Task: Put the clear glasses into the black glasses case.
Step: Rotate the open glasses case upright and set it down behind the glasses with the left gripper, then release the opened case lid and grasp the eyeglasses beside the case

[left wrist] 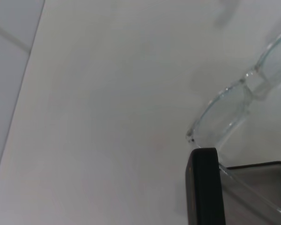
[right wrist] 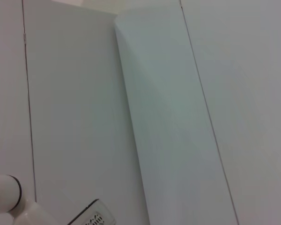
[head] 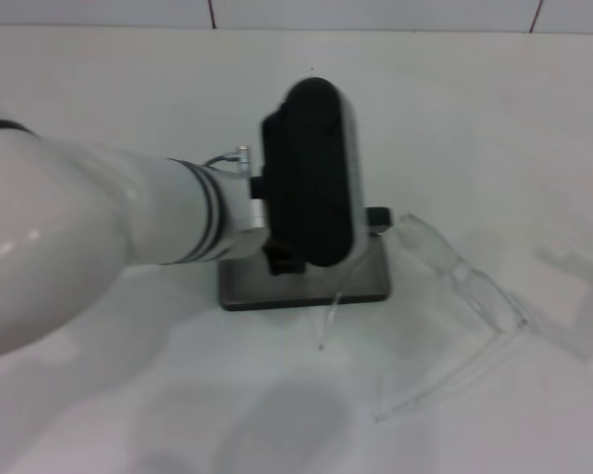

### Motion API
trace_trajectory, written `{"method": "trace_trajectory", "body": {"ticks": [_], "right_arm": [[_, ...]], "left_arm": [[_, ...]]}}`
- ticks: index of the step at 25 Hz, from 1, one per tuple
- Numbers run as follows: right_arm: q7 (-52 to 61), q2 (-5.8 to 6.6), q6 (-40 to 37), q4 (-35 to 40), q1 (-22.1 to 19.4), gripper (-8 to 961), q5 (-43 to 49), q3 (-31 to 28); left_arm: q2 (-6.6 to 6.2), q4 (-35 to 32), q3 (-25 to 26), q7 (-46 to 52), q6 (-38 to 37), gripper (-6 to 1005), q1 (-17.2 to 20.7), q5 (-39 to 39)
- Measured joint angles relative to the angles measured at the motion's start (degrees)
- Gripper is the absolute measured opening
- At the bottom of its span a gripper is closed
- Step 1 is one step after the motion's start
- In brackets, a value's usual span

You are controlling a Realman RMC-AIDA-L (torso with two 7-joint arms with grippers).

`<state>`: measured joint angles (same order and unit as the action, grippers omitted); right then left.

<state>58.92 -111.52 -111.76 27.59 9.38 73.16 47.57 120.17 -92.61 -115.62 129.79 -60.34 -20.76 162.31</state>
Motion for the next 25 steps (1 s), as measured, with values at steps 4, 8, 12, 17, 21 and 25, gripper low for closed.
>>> {"method": "trace_trajectory", "body": {"ticks": [4, 8, 12, 17, 21, 25], "right_arm": [[0.0, 0.05, 0.0, -0.1, -0.1, 704, 0.1, 0.0], [-0.4, 0.07, 0.0, -0.2, -0.4, 701, 0.4, 0.0], [-1.3, 0.04, 0.0, -1.2, -0.5, 697, 0.7, 0.0], [-1.4, 0.06, 0.1, -1.6, -0.9, 693, 0.7, 0.0], [-1.4, 0.1, 0.1, -1.7, -0.9, 690, 0.7, 0.0], [-1.3, 0.21, 0.1, -1.7, -0.8, 686, 0.7, 0.3]], "left_arm": [[0.06, 1.0, -2.1, 1.5, 2.3, 294, -1.9, 0.0], [0.06, 2.6, -2.9, 1.8, 4.3, 305, -3.4, 0.0], [0.01, 4.6, -3.0, 1.5, 5.8, 316, -4.5, 0.0], [-0.09, 6.3, -2.9, 1.3, 5.9, 329, -5.7, 0.0], [0.02, 6.7, -2.9, 1.5, 6.2, 340, -6.0, 0.1], [0.0, 6.6, -3.1, 1.5, 6.2, 351, -6.0, 0.0]]}}
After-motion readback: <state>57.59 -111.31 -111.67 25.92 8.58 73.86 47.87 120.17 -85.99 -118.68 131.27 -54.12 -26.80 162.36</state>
